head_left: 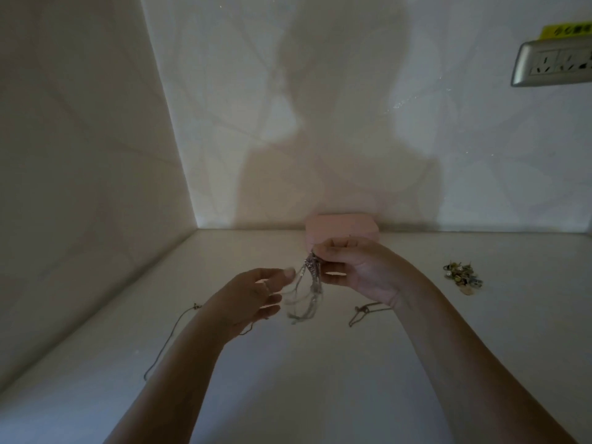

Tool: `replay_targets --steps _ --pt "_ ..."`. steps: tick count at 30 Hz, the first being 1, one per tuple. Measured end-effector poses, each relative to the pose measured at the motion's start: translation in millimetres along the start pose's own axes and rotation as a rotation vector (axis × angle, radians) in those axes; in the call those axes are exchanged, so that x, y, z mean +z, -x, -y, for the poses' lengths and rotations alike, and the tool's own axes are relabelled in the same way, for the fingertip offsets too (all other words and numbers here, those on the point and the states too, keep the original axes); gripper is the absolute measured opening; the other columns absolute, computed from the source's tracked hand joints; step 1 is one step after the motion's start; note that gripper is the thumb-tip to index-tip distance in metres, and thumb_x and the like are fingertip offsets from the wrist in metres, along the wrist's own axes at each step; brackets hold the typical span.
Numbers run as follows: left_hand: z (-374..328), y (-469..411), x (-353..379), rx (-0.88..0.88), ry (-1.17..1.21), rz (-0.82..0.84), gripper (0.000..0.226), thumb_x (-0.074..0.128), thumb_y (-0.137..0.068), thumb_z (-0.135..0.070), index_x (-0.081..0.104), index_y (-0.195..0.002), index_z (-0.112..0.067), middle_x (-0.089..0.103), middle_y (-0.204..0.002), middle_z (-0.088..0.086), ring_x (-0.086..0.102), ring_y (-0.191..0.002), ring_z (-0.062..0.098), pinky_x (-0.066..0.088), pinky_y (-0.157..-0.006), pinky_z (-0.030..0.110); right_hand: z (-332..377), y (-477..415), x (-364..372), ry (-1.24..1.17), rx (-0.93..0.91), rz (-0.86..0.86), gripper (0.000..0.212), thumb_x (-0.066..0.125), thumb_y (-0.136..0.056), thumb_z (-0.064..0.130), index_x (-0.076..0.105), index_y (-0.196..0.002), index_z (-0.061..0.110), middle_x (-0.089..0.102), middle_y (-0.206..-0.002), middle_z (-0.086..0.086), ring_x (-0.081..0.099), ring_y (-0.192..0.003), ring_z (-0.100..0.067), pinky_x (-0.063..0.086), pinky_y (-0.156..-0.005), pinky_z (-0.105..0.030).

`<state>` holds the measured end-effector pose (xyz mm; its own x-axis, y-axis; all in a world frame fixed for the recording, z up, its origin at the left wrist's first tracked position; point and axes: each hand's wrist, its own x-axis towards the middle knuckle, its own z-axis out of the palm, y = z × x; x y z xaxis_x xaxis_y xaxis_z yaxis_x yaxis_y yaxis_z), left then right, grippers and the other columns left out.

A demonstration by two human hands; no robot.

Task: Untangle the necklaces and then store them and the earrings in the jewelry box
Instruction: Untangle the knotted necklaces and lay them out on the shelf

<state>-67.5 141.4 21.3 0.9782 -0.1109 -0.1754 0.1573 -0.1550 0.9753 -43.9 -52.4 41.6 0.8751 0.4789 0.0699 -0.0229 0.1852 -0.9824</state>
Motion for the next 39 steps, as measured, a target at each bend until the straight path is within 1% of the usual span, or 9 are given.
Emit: replay_targets --steps 2,7,15,17,22,26,31,35,39 --pt "2 1 -3 0.042 -0.246 -0.007 0.048 0.081 -0.063 -0.033 0.063 -0.106 -0.023 0.064 -0.109 -0.001 0.061 -0.1 0.013 0.049 -0.077 0.022 -2 -2 1 0.02 0.02 -0.018 0.012 0.069 -0.069 0.021 0.068 -0.073 0.01 0.068 -0.069 -0.005 0.063 -0.062 -0.014 0.053 -0.063 -0.024" --pt "1 4 2 0.165 -0.458 -0.09 0.031 0.068 -0.077 0.008 0.069 -0.082 -0.022 0.069 -0.089 -0.003 0.063 -0.075 0.008 0.048 -0.064 0.013 -5 -3 6 0.075 0.039 -0.101 0.012 0.059 -0.091 0.005 0.064 -0.08 0.004 0.067 -0.064 -0.007 0.064 -0.055 -0.014 0.052 -0.05 -0.021" --pt "-1 2 17 0.176 -0.064 -0.108 0.008 0.066 -0.086 -0.011 0.072 -0.09 -0.011 0.075 -0.084 0.006 0.071 -0.09 0.021 0.054 -0.083 0.03 -14 -7 16 0.127 0.024 -0.17 0.011 0.058 -0.091 0.0 0.064 -0.084 0.004 0.065 -0.07 -0.01 0.064 -0.054 -0.012 0.052 -0.051 -0.019" --pt "2 1 17 0.176 -0.021 -0.099 0.015 0.069 -0.085 -0.021 0.072 -0.093 -0.009 0.075 -0.088 0.006 0.071 -0.091 0.019 0.053 -0.085 0.031 -14 -6 17 0.187 0.003 -0.185 0.009 0.059 -0.092 0.003 0.065 -0.085 0.006 0.065 -0.071 -0.008 0.064 -0.056 -0.014 0.048 -0.048 -0.018" --pt "3 1 18 0.155 0.029 -0.093 0.017 0.072 -0.082 -0.017 0.07 -0.09 -0.002 0.073 -0.075 0.005 0.068 -0.071 0.01 0.051 -0.064 0.016 -17 -7 18 0.364 -0.065 -0.231 0.012 0.057 -0.094 0.008 0.062 -0.083 0.009 0.065 -0.069 -0.002 0.059 -0.049 -0.011 0.038 -0.042 -0.019" --pt "2 2 19 0.185 -0.104 -0.183 0.011 0.076 -0.078 -0.011 0.071 -0.083 -0.003 0.069 -0.063 0.003 0.061 -0.054 0.008 0.05 -0.056 0.014 -18 -11 16 0.535 -0.117 -0.356 0.02 0.056 -0.094 0.012 0.058 -0.075 0.018 0.062 -0.069 0.0 0.048 -0.04 -0.001 0.033 -0.047 -0.019" --pt "5 2 17 0.272 -0.462 -0.284 0.016 0.076 -0.08 -0.018 0.068 -0.092 -0.024 0.066 -0.059 -0.003 0.06 -0.05 0.0 0.046 -0.051 0.015 -22 -11 16 0.791 -0.116 -0.409 0.014 0.051 -0.097 0.019 0.054 -0.083 0.019 0.055 -0.057 0.006 0.046 -0.038 0.001 0.034 -0.044 -0.014" --pt "4 3 16 0.289 -0.573 -0.269 0.013 0.071 -0.083 -0.019 0.066 -0.085 -0.031 0.067 -0.062 -0.002 0.066 -0.061 0.014 0.056 -0.064 0.035 -21 -12 11 0.841 -0.105 -0.446 0.011 0.05 -0.098 0.021 0.054 -0.087 0.019 0.052 -0.061 0.009 0.047 -0.048 -0.008 0.036 -0.05 -0.024" --pt "2 6 16 0.301 -0.679 -0.23 0.018 0.061 -0.089 -0.022 0.071 -0.078 -0.032 0.067 -0.07 -0.01 0.066 -0.07 0.012 0.052 -0.062 0.024 -21 -12 7 0.897 -0.064 -0.476 0.014 0.051 -0.096 0.02 0.055 -0.083 0.02 0.052 -0.063 0.009 0.051 -0.056 -0.013 0.038 -0.056 -0.026"
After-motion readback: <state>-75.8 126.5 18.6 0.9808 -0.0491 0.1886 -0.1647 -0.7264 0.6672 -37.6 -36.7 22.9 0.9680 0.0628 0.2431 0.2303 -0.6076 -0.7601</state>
